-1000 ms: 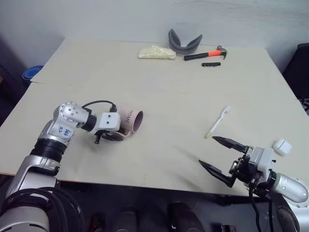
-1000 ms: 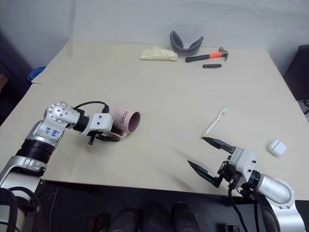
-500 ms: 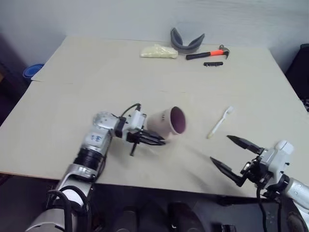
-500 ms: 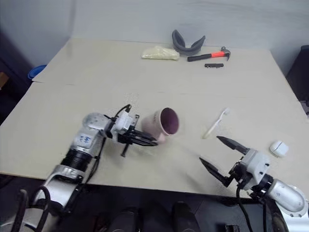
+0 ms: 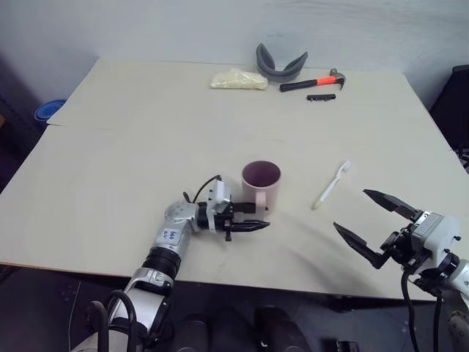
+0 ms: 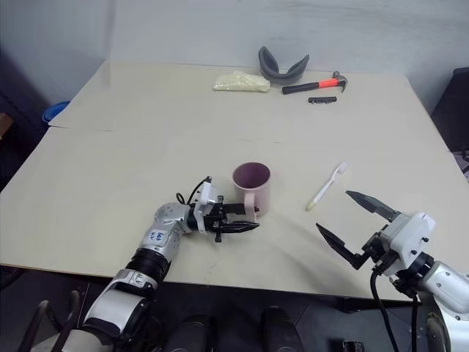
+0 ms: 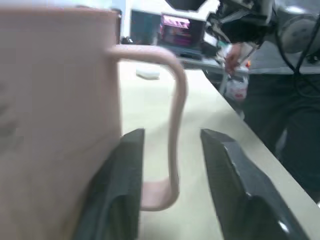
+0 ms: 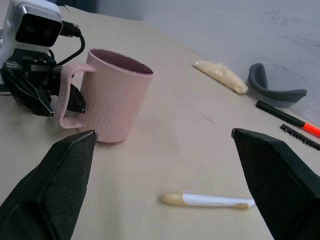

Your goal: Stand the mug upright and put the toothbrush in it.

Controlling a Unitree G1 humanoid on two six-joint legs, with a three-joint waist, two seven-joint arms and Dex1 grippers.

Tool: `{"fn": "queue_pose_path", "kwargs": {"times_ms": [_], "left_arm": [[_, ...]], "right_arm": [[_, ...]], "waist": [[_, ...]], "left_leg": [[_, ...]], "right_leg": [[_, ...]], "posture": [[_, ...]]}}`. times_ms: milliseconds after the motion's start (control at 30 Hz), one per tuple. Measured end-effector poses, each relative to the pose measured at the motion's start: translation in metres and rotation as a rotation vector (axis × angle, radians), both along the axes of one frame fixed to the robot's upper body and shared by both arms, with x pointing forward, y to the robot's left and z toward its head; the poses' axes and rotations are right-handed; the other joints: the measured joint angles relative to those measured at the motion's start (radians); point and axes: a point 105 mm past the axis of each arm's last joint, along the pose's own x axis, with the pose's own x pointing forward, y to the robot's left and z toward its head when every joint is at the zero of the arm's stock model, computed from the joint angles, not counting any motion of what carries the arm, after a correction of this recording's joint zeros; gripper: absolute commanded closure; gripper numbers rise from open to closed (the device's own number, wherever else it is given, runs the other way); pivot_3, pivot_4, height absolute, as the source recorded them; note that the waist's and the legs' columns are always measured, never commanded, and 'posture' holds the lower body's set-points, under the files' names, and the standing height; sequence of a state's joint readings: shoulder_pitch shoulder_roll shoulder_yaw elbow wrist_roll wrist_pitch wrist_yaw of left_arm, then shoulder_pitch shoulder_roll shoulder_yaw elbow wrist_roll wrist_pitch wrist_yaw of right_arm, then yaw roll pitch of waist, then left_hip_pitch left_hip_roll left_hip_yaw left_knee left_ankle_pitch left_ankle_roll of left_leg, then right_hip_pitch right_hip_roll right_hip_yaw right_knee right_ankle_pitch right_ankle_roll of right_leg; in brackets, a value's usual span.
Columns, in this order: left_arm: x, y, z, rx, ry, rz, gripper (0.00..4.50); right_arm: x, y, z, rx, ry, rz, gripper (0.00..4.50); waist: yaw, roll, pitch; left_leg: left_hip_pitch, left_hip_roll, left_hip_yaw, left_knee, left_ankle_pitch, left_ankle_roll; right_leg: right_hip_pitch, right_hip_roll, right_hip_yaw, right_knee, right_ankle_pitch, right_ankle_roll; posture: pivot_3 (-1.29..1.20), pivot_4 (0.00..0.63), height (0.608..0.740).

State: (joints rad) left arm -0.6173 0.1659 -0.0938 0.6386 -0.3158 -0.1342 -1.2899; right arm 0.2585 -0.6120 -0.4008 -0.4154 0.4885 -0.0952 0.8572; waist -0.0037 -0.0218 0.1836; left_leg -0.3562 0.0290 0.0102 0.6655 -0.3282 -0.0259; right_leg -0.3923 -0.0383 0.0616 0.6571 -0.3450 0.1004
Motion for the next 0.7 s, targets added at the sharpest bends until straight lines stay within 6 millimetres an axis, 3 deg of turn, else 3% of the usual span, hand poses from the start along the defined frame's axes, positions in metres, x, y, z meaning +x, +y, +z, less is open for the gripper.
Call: {"fn": "queue_pose_path", "kwargs": {"times_ms": [200, 300, 333, 433, 600, 700], "left_arm": [[0.000, 0.031, 0.001, 0.056, -0.038, 0.057, 0.02], [-0.012, 0.051, -0.002, 0.117, -0.043, 0.048, 0.02], [-0.020, 0.070, -0.005, 0.154, -0.027, 0.065, 0.02], [-0.026, 0.095, -0.002, 0.177, -0.005, 0.126, 0.02], [-0.031, 0.157, 0.037, 0.165, 0.002, 0.322, 0.02], [-0.032, 0.186, 0.063, 0.158, -0.046, 0.436, 0.02]], "right_arm": [[-0.003, -0.002, -0.008, 0.006, 0.043, -0.011, 0.00], [-0.010, -0.007, -0.017, 0.012, 0.092, -0.028, 0.00], [-0.019, -0.017, -0.022, 0.022, 0.137, -0.063, 0.00], [-0.034, -0.031, -0.030, 0.045, 0.213, -0.128, 0.00], [-0.058, -0.049, -0.038, 0.055, 0.279, -0.238, 0.00], [-0.041, -0.043, -0.028, 0.081, 0.265, -0.271, 0.00]], "waist": [[-0.001, 0.000, 0.000], [-0.003, 0.000, 0.000], [-0.001, 0.000, 0.000], [-0.001, 0.000, 0.000], [-0.004, 0.000, 0.000], [-0.024, 0.000, 0.000]], "left_leg": [[0.000, 0.000, 0.000, -0.001, 0.000, 0.000], [0.000, 0.001, -0.001, -0.002, 0.000, 0.000], [0.000, 0.002, -0.001, -0.003, 0.000, -0.001], [-0.001, 0.002, -0.002, -0.003, 0.000, 0.000], [-0.001, 0.002, -0.006, -0.004, -0.001, 0.000], [0.000, 0.001, -0.006, -0.004, -0.001, -0.001]], "right_leg": [[0.000, -0.004, 0.000, 0.000, 0.000, 0.000], [0.000, -0.004, 0.000, -0.001, 0.000, 0.000], [0.000, -0.005, 0.000, -0.001, 0.000, -0.001], [0.000, -0.007, 0.001, -0.002, 0.000, -0.001], [0.002, -0.009, 0.002, -0.003, -0.001, -0.002], [0.002, -0.011, 0.001, -0.003, -0.001, -0.003]], "posture": [[0.00, 0.150, 0.740], [0.00, 0.150, 0.740], [0.00, 0.150, 0.740], [0.00, 0.150, 0.740], [0.00, 0.150, 0.740], [0.00, 0.150, 0.740]]}}
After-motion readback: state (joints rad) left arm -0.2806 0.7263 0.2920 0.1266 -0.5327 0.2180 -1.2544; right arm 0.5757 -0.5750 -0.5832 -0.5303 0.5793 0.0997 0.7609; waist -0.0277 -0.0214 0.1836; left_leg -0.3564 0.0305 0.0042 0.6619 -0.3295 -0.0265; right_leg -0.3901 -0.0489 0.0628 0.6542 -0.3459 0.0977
